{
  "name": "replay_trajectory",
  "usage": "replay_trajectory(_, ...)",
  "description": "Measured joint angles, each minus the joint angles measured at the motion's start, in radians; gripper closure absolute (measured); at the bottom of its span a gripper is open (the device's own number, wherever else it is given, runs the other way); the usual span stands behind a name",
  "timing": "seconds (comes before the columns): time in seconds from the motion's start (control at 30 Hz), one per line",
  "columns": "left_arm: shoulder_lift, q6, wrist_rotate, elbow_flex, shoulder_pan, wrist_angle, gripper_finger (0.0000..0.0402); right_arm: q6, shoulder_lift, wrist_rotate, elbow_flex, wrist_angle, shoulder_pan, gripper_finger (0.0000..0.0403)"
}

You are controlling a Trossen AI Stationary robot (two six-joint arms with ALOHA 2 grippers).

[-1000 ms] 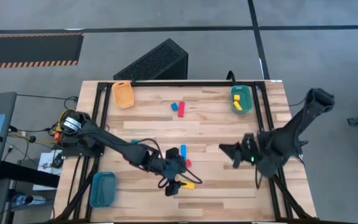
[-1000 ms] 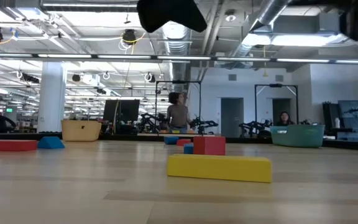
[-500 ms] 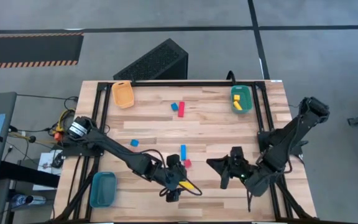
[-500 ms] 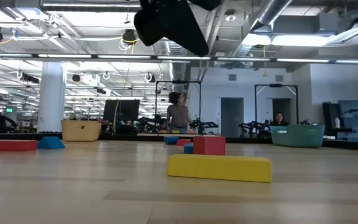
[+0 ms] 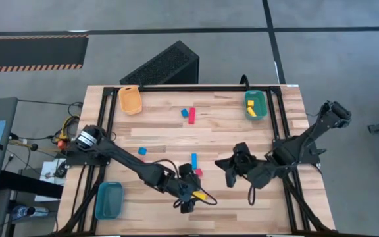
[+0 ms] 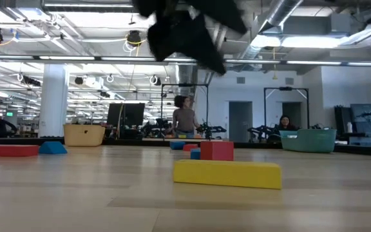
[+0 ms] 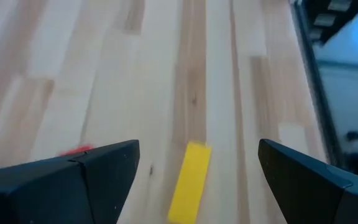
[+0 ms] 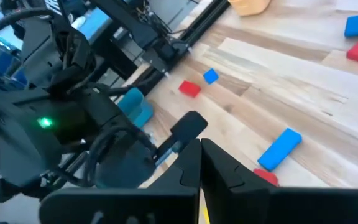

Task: Sort & place blocks by color
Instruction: Put the yellow block into the light blue bin

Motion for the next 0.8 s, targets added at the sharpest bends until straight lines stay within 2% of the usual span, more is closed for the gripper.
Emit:
replay_trajectory(0.53, 0.143, 0.083, 0.111, 0.001, -0.005, 0.1, 0.0086, 0.035, 0.02, -0.011, -0.001, -0.042, 0.009, 0.0379)
replay_trajectory(0.8, 0.197, 0.126, 0.045, -0.001, 0.0, 0.008, 0.0086, 0.037, 0.019, -0.031, -0.001, -0.073, 0.01, 0.0382)
